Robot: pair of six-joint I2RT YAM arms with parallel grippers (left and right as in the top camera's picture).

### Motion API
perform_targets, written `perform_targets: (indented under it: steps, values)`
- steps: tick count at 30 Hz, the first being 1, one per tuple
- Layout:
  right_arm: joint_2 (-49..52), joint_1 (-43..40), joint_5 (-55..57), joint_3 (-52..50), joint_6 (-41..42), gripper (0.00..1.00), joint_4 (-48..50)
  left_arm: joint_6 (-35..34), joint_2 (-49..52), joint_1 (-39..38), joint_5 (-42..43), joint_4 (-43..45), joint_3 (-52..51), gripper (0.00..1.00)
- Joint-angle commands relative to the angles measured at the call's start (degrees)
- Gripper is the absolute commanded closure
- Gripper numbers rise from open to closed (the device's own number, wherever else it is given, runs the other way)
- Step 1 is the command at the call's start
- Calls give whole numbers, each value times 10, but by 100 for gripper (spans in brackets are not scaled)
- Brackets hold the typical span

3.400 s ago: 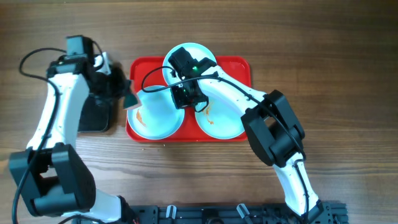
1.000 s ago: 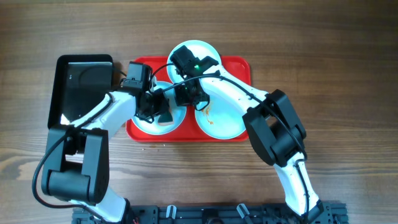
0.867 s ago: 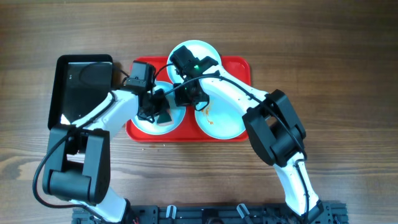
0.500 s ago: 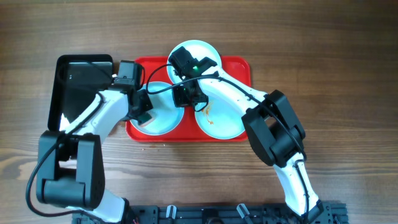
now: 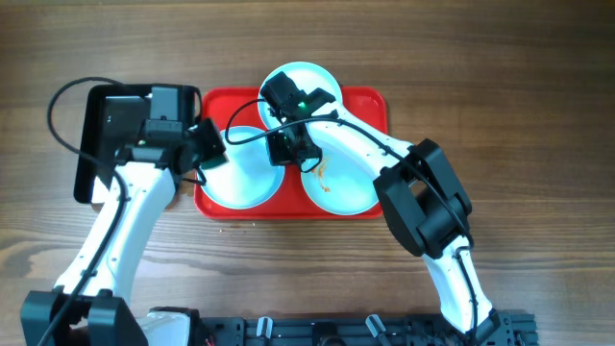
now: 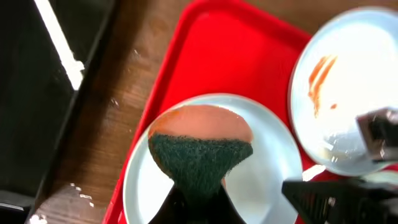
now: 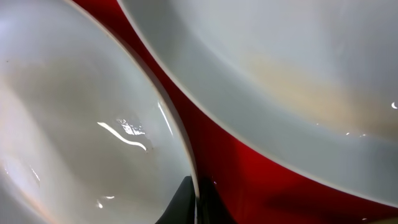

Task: Clean dirty plates on tray and stack at the side

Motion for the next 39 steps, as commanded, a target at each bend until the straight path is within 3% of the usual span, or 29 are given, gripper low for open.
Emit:
perform_targets:
  steps: [1,7,13,20,27,32,39]
  values:
    - [-7,1,27,0,-16,96,-13,5,-9,75,7,31,12,96]
    - [-87,1,50,11,-28,95,-16,5,12,207,7,80,11,96]
    - [-143,1,174,11,-66,96,-22,5,69,257,6,112,11,96]
    - [-167,14,402,11,-154,96,-27,3,94,283,5,116,11,96]
    - [-167,128,630,11,-316,96,43,3,95,283,5,118,11,96]
    - [-167,200,715,11,-391,96,89,3,95,283,4,115,11,96]
    - [-167,220,791,11,-452,96,95,3,95,283,4,111,11,96]
